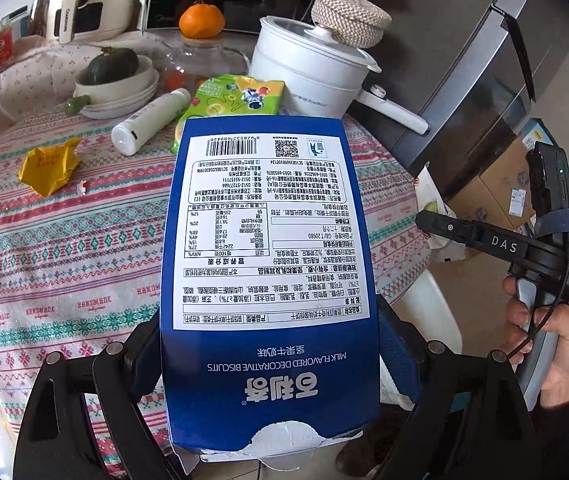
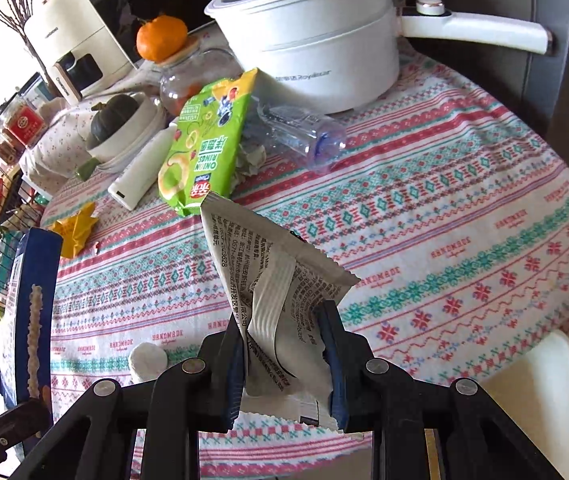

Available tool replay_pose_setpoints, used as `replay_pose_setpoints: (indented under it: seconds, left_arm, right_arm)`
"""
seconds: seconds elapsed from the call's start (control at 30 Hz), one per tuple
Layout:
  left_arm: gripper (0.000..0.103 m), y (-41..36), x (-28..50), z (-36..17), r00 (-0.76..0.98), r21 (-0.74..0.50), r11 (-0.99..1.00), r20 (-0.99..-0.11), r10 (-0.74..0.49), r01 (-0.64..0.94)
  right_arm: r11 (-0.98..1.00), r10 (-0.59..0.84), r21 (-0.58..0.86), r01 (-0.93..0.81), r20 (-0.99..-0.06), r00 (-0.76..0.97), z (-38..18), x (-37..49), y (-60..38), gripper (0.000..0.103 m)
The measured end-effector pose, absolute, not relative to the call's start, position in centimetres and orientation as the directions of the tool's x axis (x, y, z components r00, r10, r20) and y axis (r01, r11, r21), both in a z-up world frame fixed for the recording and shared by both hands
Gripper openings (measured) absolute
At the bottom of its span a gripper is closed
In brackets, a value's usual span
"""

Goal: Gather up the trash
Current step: 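Drop the white wrapper into the bin while the left gripper holds the biscuit box, then lower the blue biscuit box into the bin and open the left gripper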

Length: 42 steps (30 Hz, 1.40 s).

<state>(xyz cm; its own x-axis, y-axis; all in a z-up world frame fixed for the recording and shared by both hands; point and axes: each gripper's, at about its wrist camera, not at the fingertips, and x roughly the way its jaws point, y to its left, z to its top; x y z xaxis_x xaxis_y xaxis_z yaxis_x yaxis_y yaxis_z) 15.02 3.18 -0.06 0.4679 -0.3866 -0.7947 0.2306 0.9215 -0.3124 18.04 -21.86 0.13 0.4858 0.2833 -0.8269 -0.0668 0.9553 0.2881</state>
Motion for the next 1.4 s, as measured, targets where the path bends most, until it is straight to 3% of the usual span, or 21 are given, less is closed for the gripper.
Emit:
replay_pose_setpoints:
  seconds: [0.23, 0.5, 0.87, 0.97, 1.1, 1.4]
  left_arm:
    - [0.092, -3.9, 14.0, -1.3, 0.415, -0.300, 0.885, -0.798, -0.437, 0.356]
    - [0.092, -11.6, 12.3, -3.9, 0.332, -0.266, 0.828, -0.822, -0.462, 0.494]
    - [0.092, -17.7, 11.4, -6.0, 0.265, -0.229, 0.778, -0.853, -0.451, 0.585]
    - [0.092, -18.5, 11.7, -6.4, 0.259, -0.231, 0.776, -0.855, -0.450, 0.587]
    - [0.092, -19.8, 11.7, -7.3, 0.247, -0.228, 0.761, -0.856, -0.454, 0.607]
    - [0.092, -23.1, 11.7, -9.5, 0.240, -0.216, 0.718, -0.846, -0.476, 0.662]
  right_arm:
    - [0.974, 0.216, 0.224, -0.045, -0.841, 0.497, 0.5, 13.5, -28.1, 0.030]
    - [0.983, 0.128, 0.166, 0.074, -0.921, 0.369, -4.8, 11.0, -34.7, 0.030]
    - [0.951, 0.161, 0.210, 0.228, -0.964, 0.213, -9.9, 10.2, -39.4, 0.033]
    - [0.937, 0.185, 0.237, 0.255, -0.959, 0.212, -9.8, 9.8, -40.3, 0.037]
    - [0.911, 0.178, 0.243, 0.334, -0.960, 0.214, -9.6, 9.3, -42.1, 0.057]
    - [0.879, 0.168, 0.271, 0.393, -0.946, 0.277, -7.9, 8.3, -45.4, 0.069]
